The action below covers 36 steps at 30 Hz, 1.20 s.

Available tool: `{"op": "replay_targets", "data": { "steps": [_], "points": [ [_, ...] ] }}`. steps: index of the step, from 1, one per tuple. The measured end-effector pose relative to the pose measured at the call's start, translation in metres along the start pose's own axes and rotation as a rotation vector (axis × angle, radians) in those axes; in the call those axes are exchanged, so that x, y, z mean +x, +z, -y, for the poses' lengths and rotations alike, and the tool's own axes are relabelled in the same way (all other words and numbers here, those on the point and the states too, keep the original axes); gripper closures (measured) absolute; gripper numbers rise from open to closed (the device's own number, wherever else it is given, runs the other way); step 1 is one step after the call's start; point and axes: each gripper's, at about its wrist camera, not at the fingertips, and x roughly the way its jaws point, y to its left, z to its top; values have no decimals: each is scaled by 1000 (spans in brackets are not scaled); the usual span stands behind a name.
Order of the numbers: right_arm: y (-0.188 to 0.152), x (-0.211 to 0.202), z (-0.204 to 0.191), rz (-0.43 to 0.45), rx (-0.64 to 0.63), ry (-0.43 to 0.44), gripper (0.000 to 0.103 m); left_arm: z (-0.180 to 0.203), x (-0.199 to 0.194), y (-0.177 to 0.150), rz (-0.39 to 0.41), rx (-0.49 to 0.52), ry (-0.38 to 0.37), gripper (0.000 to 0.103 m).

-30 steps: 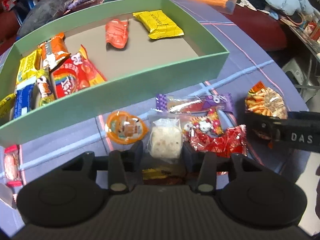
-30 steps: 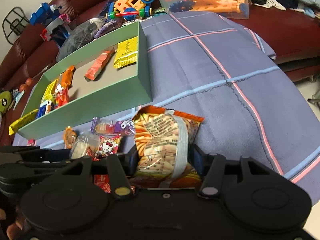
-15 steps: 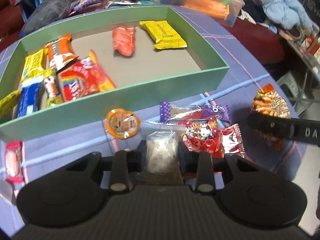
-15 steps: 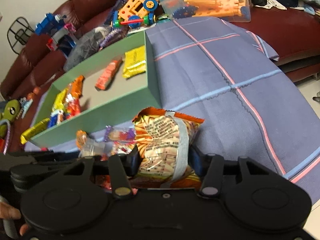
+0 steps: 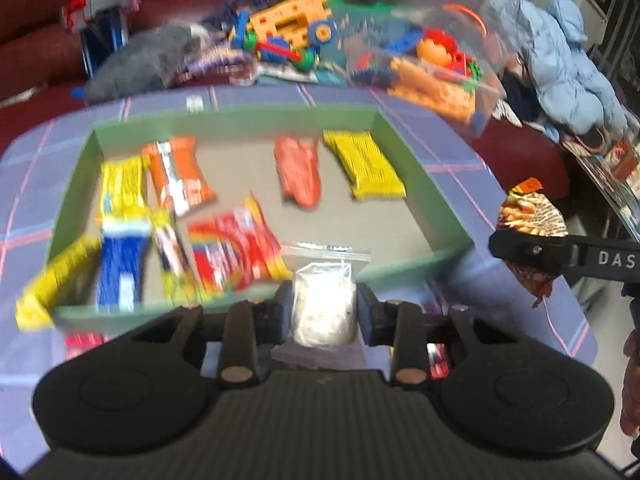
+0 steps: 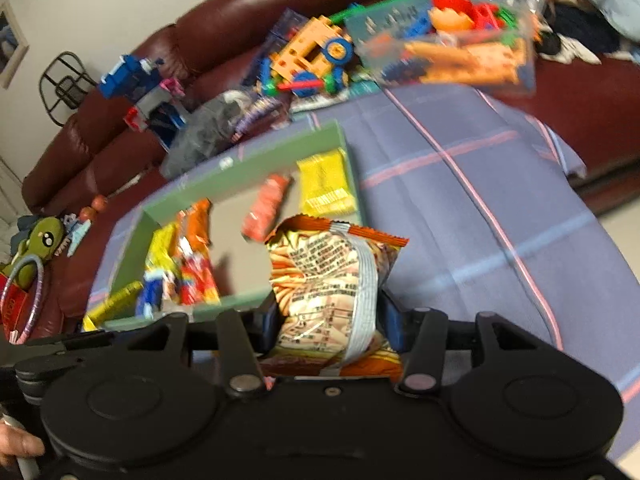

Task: Organize snacks
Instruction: 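Lower both held bags into the green tray and release them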

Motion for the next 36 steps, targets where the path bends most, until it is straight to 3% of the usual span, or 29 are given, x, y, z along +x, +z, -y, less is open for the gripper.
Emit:
{"op": "replay_targets", "data": {
  "steps": [7, 19, 20, 21, 22, 23, 25, 28, 36],
  "points": [
    [39, 39, -29, -6, -66, 3, 53, 3, 29, 40, 1, 14, 7, 71],
    [59, 92, -32, -54, -79, -17, 50, 8, 75, 50, -49, 31, 27, 70],
    [60, 94, -32, -51, -75, -21, 48, 8, 76, 50, -48, 31, 38, 67],
    [61, 95, -31, -49, -70, -16, 42, 8, 77, 50, -47, 29, 52, 50],
    [62, 96, -29, -47, -61, -11, 25, 7, 77, 50, -41, 25, 66, 30],
    [63, 94, -28, -37, -49, -6, 7, 6, 75, 49, -31, 23, 77, 22],
    [64, 87, -27, 0, -33, 4, 0, 5, 70, 48, -11, 19, 99, 6],
    [64, 79, -26, 17, -17, 17, 0, 3, 60, 46, 6, 0, 106, 0],
    [52, 57, -12, 15, 68, 13, 0, -3, 35, 34, 5, -30, 116, 0]
  ]
}}
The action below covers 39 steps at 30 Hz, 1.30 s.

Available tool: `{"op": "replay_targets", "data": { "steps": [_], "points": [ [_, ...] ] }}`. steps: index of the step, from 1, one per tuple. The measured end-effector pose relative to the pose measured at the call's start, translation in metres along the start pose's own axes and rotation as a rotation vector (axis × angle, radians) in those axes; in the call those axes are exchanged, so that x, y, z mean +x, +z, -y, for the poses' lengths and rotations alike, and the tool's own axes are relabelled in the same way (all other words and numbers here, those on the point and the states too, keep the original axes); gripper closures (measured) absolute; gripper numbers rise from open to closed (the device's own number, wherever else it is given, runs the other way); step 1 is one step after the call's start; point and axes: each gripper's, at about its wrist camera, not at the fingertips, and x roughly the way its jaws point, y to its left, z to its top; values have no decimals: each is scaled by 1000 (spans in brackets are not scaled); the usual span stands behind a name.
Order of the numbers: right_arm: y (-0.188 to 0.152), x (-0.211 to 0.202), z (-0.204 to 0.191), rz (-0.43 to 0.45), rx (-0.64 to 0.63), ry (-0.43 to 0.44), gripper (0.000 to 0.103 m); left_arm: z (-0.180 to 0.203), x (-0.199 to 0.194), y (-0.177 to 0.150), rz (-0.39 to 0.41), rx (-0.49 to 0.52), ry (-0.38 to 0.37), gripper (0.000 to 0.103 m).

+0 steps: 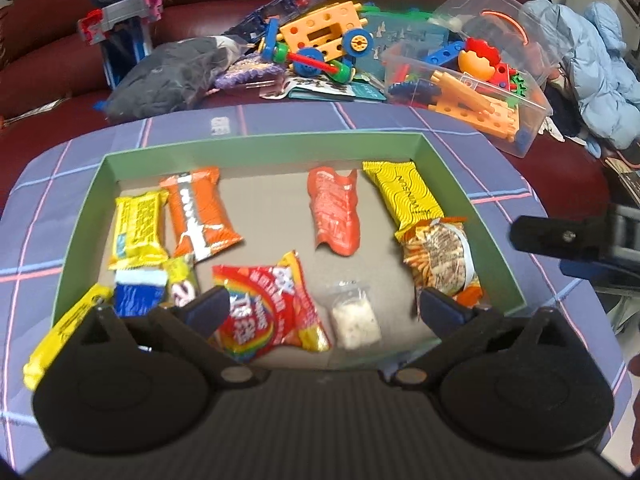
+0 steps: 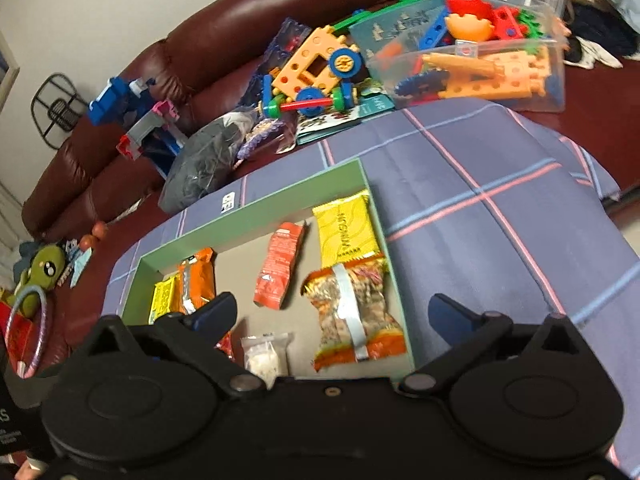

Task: Organize snacks
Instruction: 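Lower both held bags into the green tray and release them, then grasp the brown chocolate square with left gripper while right grasps red candy bag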

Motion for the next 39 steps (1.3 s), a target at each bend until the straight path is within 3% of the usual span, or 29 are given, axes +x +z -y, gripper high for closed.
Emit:
{"op": "replay_targets", "data": {
  "steps": [10, 19, 25, 29, 32, 39],
  "points": [
    [-29, -38, 12, -3, 43, -14, 0, 3, -25, -32, -25, 10, 1, 0],
    [-56, -52, 19, -32, 58, -16, 0, 14, -24, -83, -142, 70, -33, 0],
    [-71, -43, 17, -71, 42, 6, 0, 26, -17, -121, -234, 135, -56, 0],
    [-80, -27, 5, -111, -9, 31, 0, 24, -9, -137, -269, 155, -20, 0],
    [-87, -12, -3, -159, -45, 39, 0, 17, -9, -139, -259, 156, 17, 0],
    [-105, 5, -6, -244, -84, 50, 2, 1, -9, -133, -236, 131, 17, 0]
  ]
}}
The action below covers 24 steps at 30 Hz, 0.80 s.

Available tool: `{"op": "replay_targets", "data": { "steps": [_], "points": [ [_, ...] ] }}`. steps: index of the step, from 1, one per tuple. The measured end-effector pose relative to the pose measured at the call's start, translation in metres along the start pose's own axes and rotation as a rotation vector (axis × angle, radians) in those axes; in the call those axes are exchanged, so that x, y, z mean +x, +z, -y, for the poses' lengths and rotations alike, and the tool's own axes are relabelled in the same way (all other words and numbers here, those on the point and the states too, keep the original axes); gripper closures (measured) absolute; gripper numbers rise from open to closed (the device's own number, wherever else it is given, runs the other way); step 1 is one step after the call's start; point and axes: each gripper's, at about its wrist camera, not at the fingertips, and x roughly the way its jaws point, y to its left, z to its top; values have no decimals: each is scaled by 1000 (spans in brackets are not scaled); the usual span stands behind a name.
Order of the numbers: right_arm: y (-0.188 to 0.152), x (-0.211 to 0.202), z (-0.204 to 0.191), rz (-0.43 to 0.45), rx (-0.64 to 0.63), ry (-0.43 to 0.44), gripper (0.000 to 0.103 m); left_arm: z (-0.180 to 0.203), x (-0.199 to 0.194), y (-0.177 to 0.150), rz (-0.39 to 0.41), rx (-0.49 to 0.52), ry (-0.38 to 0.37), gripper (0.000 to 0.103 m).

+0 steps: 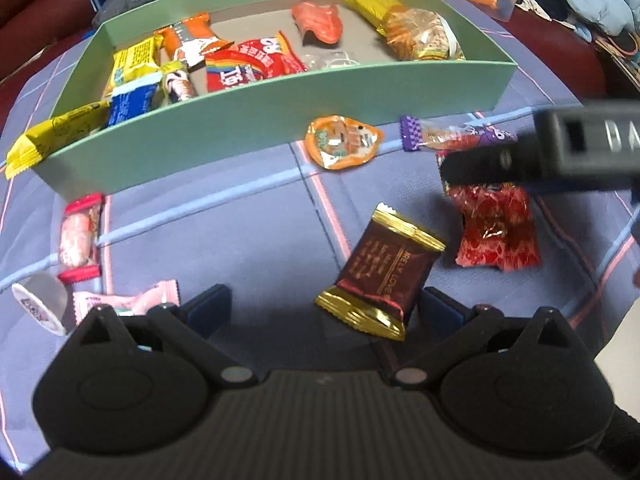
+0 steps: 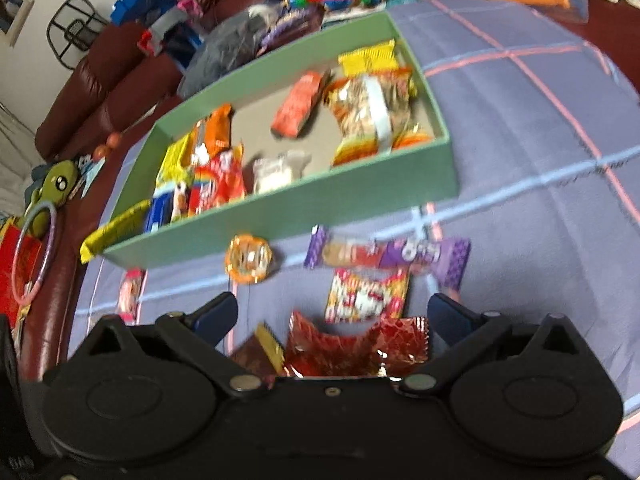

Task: Organize snacks
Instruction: 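Grasp the brown chocolate square with left gripper while right grasps red candy bag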

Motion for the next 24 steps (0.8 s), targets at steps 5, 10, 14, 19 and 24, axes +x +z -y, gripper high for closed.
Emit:
{"op": "replay_targets", "data": {
  "steps": [5, 10, 14, 19, 24],
  "points": [
    [-18, -6, -1, -46, -14, 1, 4, 1, 1, 7, 51, 63, -27, 3],
    [-25, -22, 10, -9, 40, -47, 4, 13, -5, 6, 103, 179, -81, 66],
    [-20, -29, 6, 31, 19, -61, 8, -4, -10, 6, 92, 114, -77, 66],
    [-21, -16, -24, 12, -108, -42, 24, -50, -17, -1, 79, -34, -64, 66],
    [-43, 8, -52, -62, -283, -92, 31, -71, -19, -10, 89, -96, -62, 64]
  ]
}}
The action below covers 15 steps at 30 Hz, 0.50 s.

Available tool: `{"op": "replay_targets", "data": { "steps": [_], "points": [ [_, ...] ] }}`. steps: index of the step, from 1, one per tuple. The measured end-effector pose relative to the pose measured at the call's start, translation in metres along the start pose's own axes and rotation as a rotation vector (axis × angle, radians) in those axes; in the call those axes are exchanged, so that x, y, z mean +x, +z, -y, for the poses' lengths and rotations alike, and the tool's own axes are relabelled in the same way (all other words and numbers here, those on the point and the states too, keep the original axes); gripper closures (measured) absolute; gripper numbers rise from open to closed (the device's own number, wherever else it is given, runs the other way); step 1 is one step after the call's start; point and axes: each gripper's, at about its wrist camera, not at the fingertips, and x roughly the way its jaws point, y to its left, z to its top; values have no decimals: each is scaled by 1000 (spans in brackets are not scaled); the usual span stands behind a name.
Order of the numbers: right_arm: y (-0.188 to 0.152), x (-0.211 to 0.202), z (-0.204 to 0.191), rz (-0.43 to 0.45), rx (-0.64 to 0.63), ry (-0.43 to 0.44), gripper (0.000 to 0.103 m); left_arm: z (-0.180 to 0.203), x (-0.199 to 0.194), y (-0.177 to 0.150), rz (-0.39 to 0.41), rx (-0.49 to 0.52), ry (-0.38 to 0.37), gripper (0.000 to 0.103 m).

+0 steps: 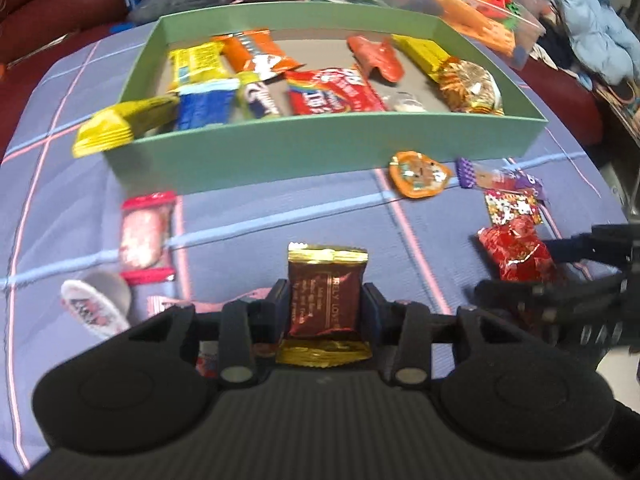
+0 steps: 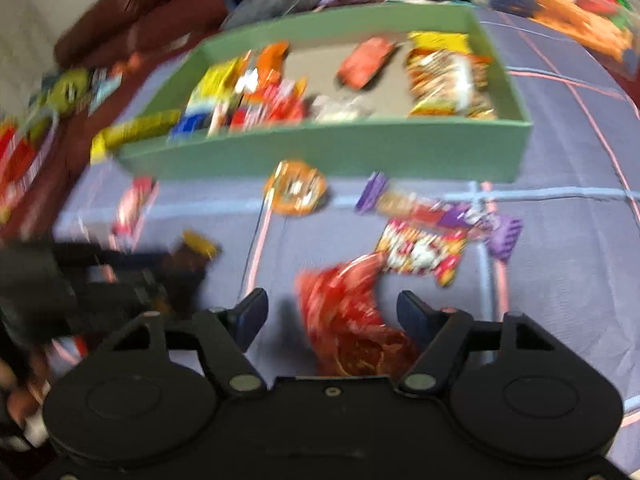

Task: Organize snacks
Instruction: 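Grasp the brown chocolate square with left gripper while right grasps red candy bag, then carry the chocolate and red bag into the green tray, open grippers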

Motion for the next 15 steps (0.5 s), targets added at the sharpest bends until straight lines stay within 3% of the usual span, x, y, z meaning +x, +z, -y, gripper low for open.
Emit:
{"op": "replay_targets", "data": {
  "steps": [3, 6, 7, 9, 10, 15],
  "points": [
    [-12, 1, -18, 8, -108, -59, 35, 1, 0, -1, 6, 11, 5, 62],
    [-15, -1, -24, 27, -139, -120, 62, 7, 1, -2, 14, 31, 20, 60],
    [-13, -2, -22, 30, -121, -125, 68, 8, 1, -3, 18, 38, 29, 64],
    [-10, -3, -18, 27, -80, -120, 71, 10, 1, -4, 26, 43, 39, 66],
    [-9, -5, -16, 28, -63, -121, 80, 8, 0, -4, 26, 31, 32, 66],
    [-2, -21, -14, 61, -17, -71, 81, 1, -6, 0, 29, -5, 6, 67]
  ]
}}
